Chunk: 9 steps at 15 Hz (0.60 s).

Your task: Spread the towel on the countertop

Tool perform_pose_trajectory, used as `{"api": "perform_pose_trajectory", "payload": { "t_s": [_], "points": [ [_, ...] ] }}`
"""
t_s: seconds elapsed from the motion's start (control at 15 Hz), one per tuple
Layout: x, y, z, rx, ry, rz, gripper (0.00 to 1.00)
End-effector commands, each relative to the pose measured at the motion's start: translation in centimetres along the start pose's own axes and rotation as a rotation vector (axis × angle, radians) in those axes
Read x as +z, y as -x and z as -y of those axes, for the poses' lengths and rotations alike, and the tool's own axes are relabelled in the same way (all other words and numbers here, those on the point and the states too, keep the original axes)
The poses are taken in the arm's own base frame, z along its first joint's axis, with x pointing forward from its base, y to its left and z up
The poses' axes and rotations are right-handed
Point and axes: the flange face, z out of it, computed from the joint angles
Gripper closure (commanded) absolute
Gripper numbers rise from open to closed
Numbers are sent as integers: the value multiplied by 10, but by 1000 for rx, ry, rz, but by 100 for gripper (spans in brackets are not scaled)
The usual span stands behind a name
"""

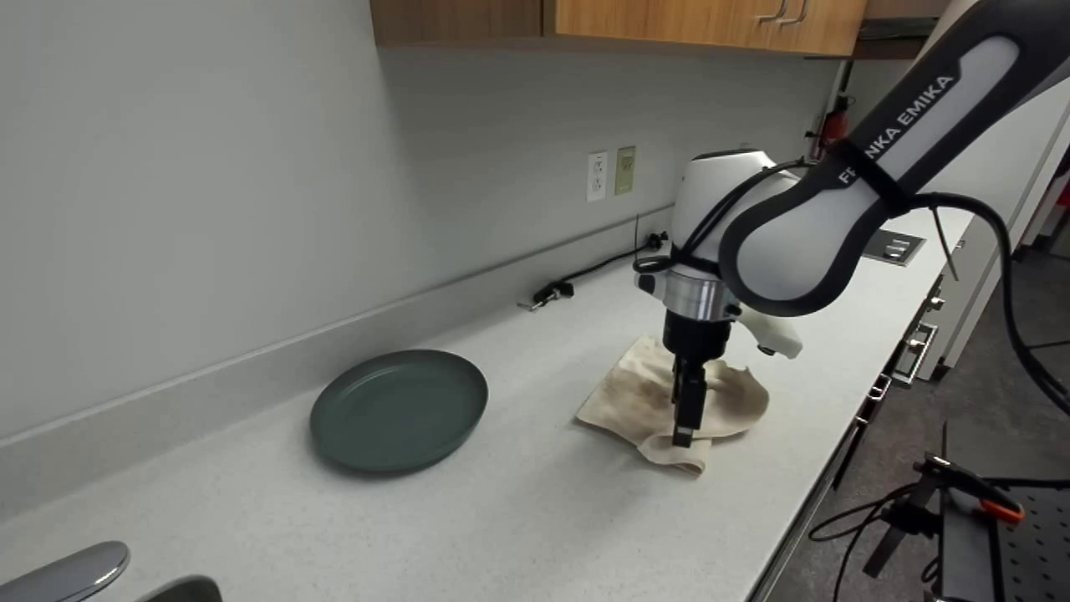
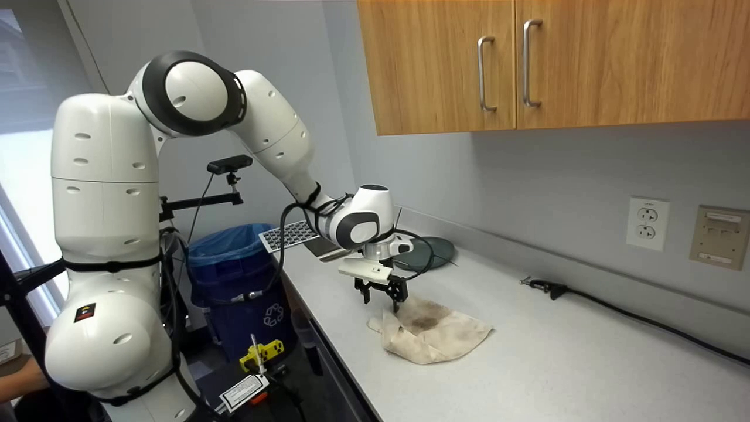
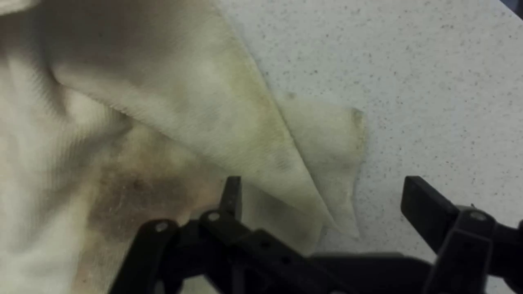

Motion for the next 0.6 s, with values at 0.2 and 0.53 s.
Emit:
{"api": "perform_pose_trajectory", "payload": {
  "t_s": [0.2,0.53],
  "points": [
    [12,-13,-4,-16,63,-1,0],
    [17,-23,1,-8,67,-9,11]
  ]
}}
